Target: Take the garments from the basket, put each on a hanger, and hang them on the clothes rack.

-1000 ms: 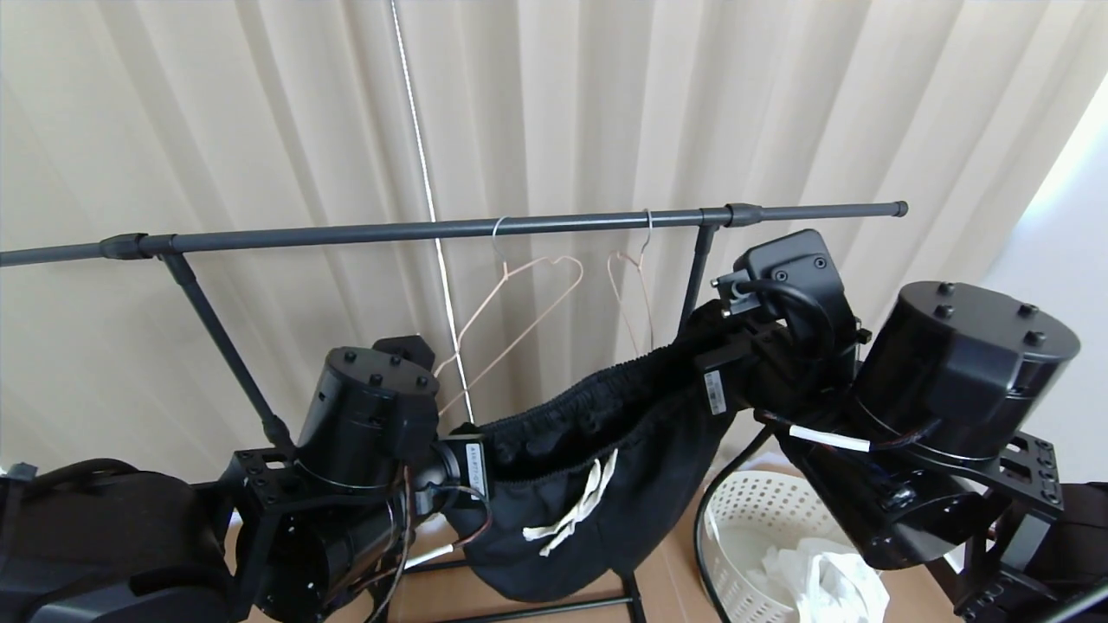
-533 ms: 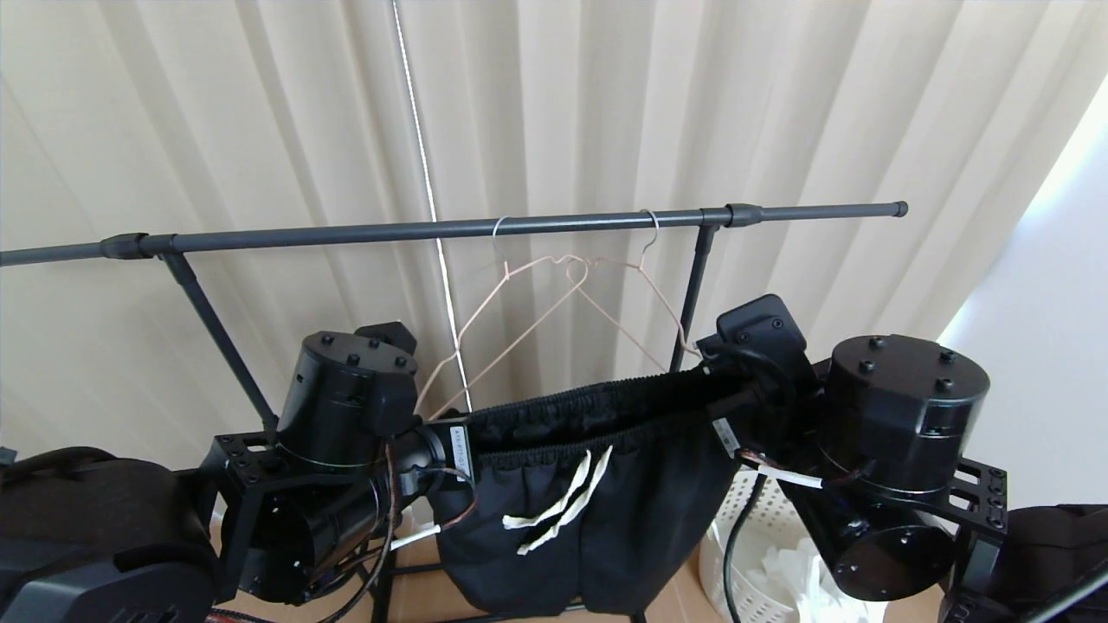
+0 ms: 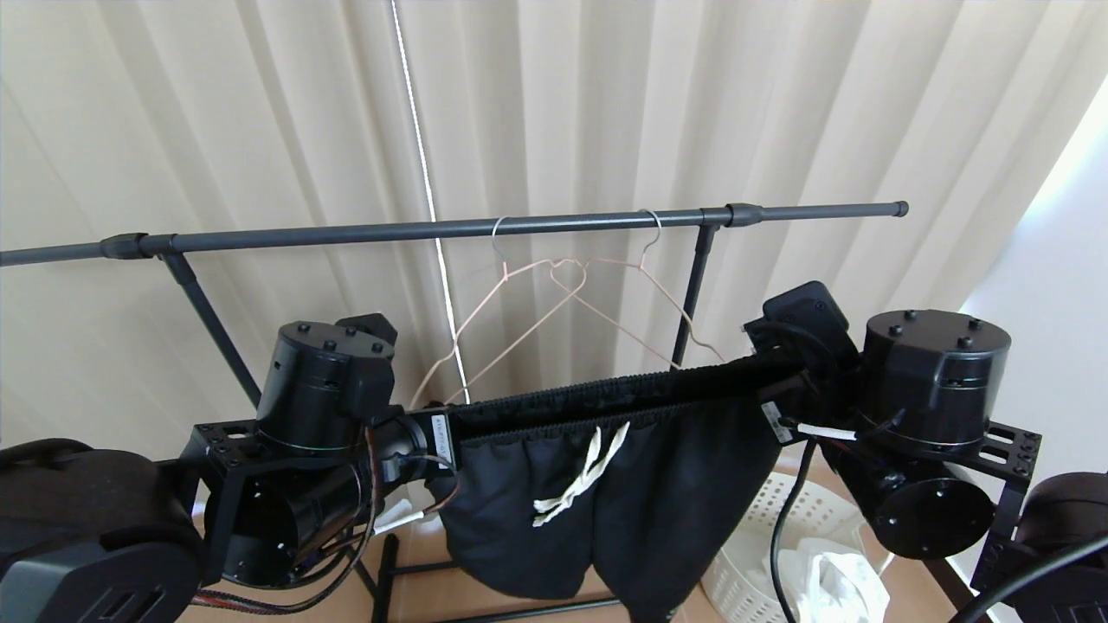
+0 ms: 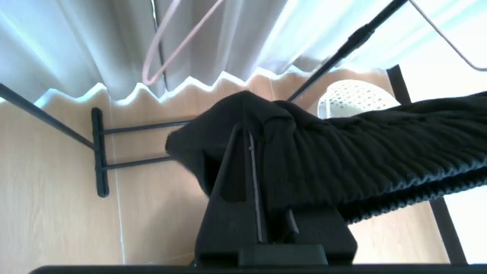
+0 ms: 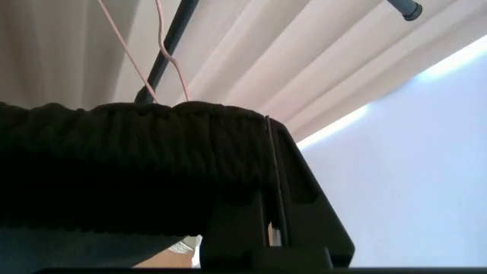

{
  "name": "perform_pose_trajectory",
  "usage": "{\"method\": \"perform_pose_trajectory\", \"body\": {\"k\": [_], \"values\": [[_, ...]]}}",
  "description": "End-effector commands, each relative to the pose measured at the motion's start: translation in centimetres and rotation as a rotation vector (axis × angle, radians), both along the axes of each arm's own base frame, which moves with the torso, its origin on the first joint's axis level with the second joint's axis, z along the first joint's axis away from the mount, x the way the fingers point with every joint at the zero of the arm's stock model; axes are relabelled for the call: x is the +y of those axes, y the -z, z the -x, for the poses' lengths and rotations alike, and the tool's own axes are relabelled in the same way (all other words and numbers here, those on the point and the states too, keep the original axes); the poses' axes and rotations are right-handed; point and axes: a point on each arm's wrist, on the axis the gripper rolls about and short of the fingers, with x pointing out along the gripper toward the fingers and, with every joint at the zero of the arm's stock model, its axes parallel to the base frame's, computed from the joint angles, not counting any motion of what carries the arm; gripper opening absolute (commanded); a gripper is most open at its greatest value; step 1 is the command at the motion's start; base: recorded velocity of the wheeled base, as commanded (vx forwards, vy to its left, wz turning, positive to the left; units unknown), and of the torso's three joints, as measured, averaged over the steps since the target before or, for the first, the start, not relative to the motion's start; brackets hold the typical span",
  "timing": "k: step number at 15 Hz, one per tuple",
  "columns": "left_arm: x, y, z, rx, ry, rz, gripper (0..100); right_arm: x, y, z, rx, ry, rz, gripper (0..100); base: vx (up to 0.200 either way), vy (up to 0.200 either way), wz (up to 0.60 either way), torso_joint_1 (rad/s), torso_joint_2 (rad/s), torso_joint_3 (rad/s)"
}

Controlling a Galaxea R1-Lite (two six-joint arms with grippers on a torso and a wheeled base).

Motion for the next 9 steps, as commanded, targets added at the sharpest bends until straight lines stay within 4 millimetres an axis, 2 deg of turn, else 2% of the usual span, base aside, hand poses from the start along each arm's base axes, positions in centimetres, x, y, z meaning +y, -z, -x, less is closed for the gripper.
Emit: {"method": "perform_pose_trajectory", "body": {"k": [1,5,7,9], "values": [[0.2,-0.1,0.0,-0.003,-0.008,0.001,0,-0.9,-0.1,-0.4,0.003,0.018,-0.003,0,0.0,0.0,0.0,0.0,0.0,0.0],[0.1,0.1,0.2,0.005,0.013,-0.02,0,-2.3,-0.8,0.2,0.071,-0.134,-0.054,0,0.0,0.0,0.0,0.0,0.0,0.0],[-0.6,0.2,0.8,0.01,0.084,-0.099,0,-3.0,-1.7,1.2,0.149,-0.268,-0.121,0,0.0,0.0,0.0,0.0,0.0,0.0],[-1.0,-0.7,0.6,-0.007,0.115,-0.126,0,-2.9,-2.4,1.4,0.211,-0.335,-0.207,0,0.0,0.0,0.0,0.0,0.0,0.0]]}}
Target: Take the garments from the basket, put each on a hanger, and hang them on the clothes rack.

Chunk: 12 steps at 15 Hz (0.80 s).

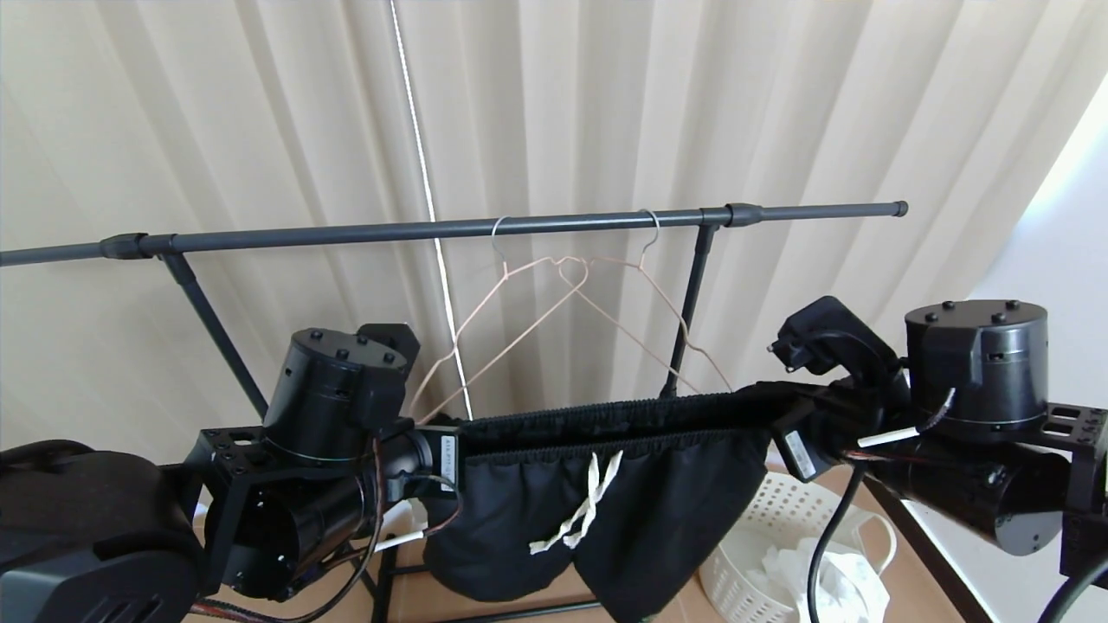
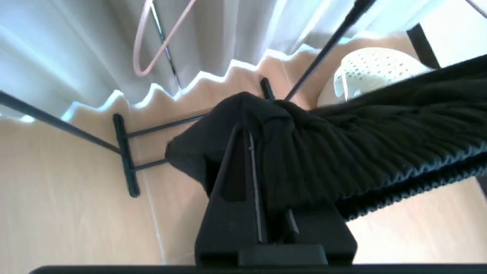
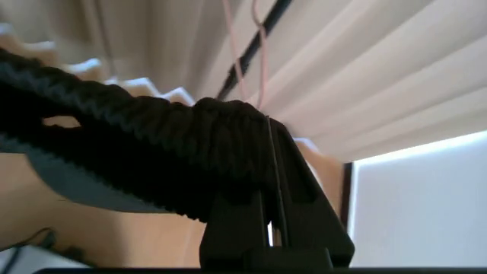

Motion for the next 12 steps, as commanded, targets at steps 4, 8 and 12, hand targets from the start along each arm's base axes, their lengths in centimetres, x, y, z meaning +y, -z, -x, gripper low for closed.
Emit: {"method": "perform_pose_trajectory", "body": {"k": [4,8,12], "values": [[-2.3,-4.7,-0.8,0.001,0.123,0.009,0,-0.1,-4.0,0.1,0.04,-0.016,-0.187,0,0.0,0.0,0.0,0.0,0.0,0.0],[-3.9,-8.3,-2.3,-0.022,0.203,0.081,0,0.0,-4.7,1.5,0.003,-0.001,-0.176,0,0.0,0.0,0.0,0.0,0.0,0.0],[-6.0,-10.4,-4.7,-0.038,0.256,0.128,0,1.6,-4.4,3.8,-0.004,-0.051,-0.143,0,0.0,0.0,0.0,0.0,0.0,0.0]]}}
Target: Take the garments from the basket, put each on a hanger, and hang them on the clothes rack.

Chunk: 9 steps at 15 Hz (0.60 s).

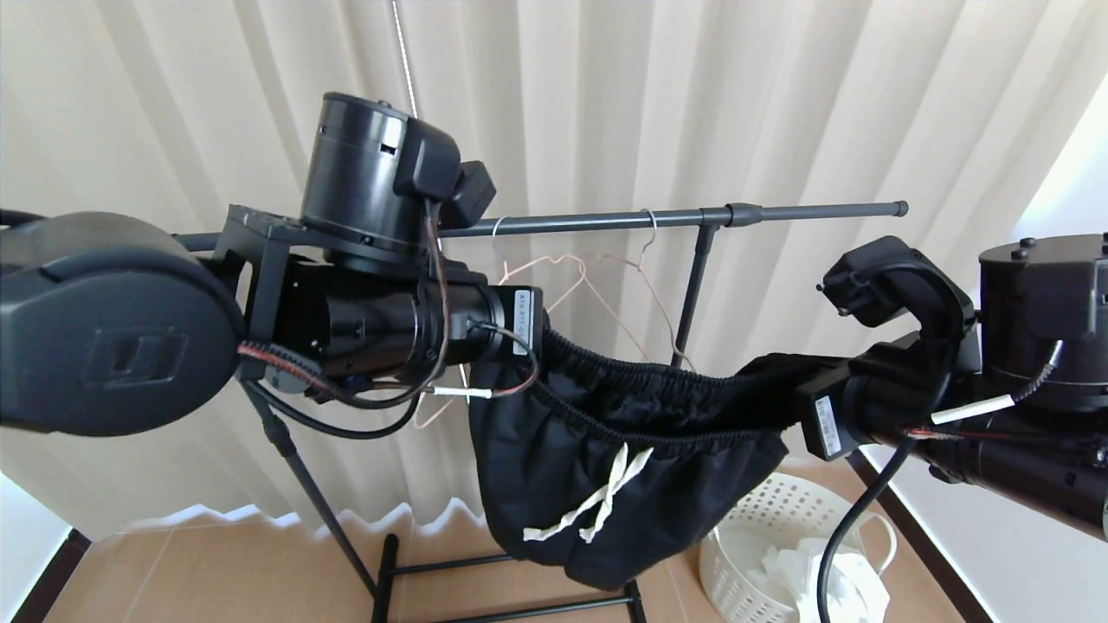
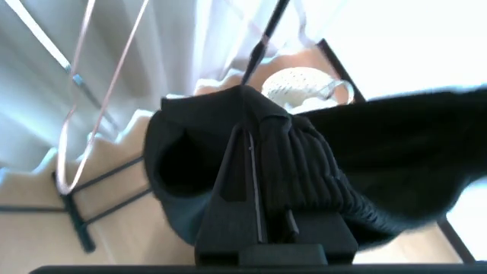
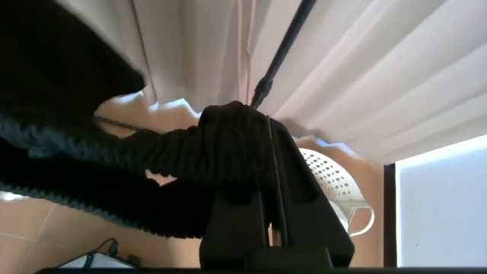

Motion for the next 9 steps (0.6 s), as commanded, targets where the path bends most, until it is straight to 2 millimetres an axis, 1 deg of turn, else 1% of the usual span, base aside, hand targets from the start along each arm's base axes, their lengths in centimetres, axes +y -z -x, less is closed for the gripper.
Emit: {"method": "perform_pose_trajectory", "body": {"k": [1,3,4,5,6,7,8,9], "values": [[-1.6,-0.1,-2.1,0.0,0.016,0.014,0,0.8,0.1,1.6,-0.005,-0.06,0.013,0,0.0,0.0,0.0,0.0,0.0,0.0],[-2.1,-0.4,-3.3,-0.013,0.011,0.029,0,0.9,0.4,3.2,-0.002,-0.129,0.074,0,0.0,0.0,0.0,0.0,0.0,0.0],[-2.2,-0.5,-3.6,-0.019,0.008,0.034,0,0.9,0.5,3.6,0.002,-0.149,0.09,0,0.0,0.0,0.0,0.0,0.0,0.0],[-2.6,-0.7,-4.6,-0.032,0.0,0.045,0,1.6,0.9,5.2,0.019,-0.231,0.121,0,0.0,0.0,0.0,0.0,0.0,0.0],[-2.8,-0.8,-5.3,-0.041,-0.003,0.053,0,2.3,1.0,6.0,0.022,-0.284,0.127,0,0.0,0.0,0.0,0.0,0.0,0.0],[-2.8,-0.8,-5.3,-0.041,-0.003,0.053,0,2.3,1.0,6.0,0.022,-0.284,0.127,0,0.0,0.0,0.0,0.0,0.0,0.0],[-3.3,-1.2,-5.8,-0.053,0.011,0.072,0,3.5,1.4,7.2,0.03,-0.359,0.134,0,0.0,0.0,0.0,0.0,0.0,0.0],[-3.3,-1.2,-5.9,-0.055,0.011,0.074,0,3.6,1.4,7.3,0.032,-0.366,0.137,0,0.0,0.0,0.0,0.0,0.0,0.0]]}}
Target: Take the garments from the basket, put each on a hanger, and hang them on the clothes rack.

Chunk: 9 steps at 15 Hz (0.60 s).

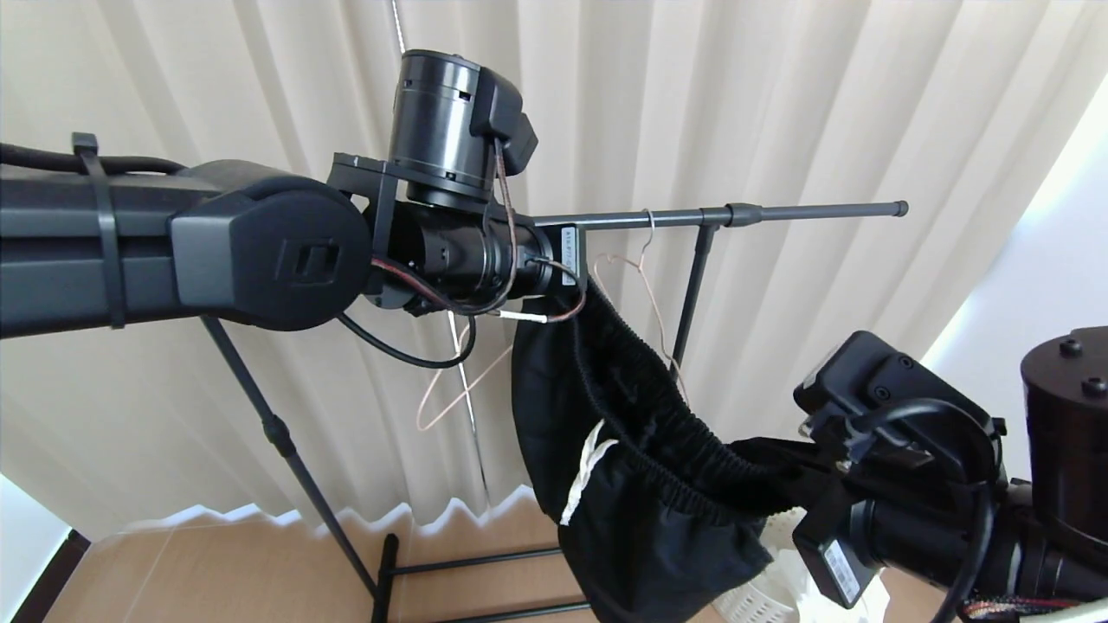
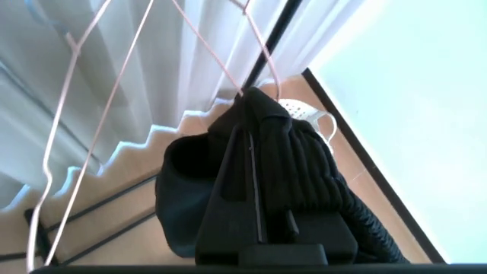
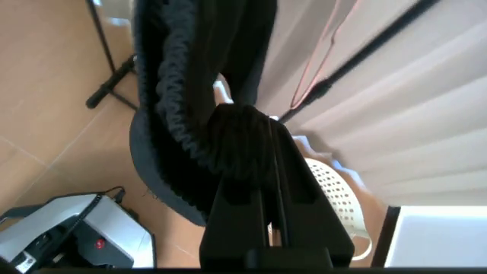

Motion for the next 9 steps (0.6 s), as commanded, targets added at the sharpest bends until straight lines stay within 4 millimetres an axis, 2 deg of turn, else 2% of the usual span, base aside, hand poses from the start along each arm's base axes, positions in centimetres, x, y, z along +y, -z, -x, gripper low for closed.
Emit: {"method": "perform_pose_trajectory", "body": {"k": [1,5,6,9], "values": [[-0.5,0.0,-1.6,-0.015,-0.005,0.018,0,2.1,1.0,1.4,0.034,-0.095,0.012,0,0.0,0.0,0.0,0.0,0.0,0.0],[-1.1,-0.8,-2.5,-0.049,-0.003,0.046,0,5.4,1.6,1.8,0.092,-0.103,-0.072,0,0.0,0.0,0.0,0.0,0.0,0.0],[-1.1,-1.4,-2.6,-0.062,0.026,0.07,0,6.9,1.4,1.7,0.099,-0.064,-0.125,0,0.0,0.0,0.0,0.0,0.0,0.0],[-1.2,-2.1,-2.5,-0.071,0.06,0.093,0,8.9,0.4,1.2,0.12,-0.009,-0.249,0,0.0,0.0,0.0,0.0,0.0,0.0]]}}
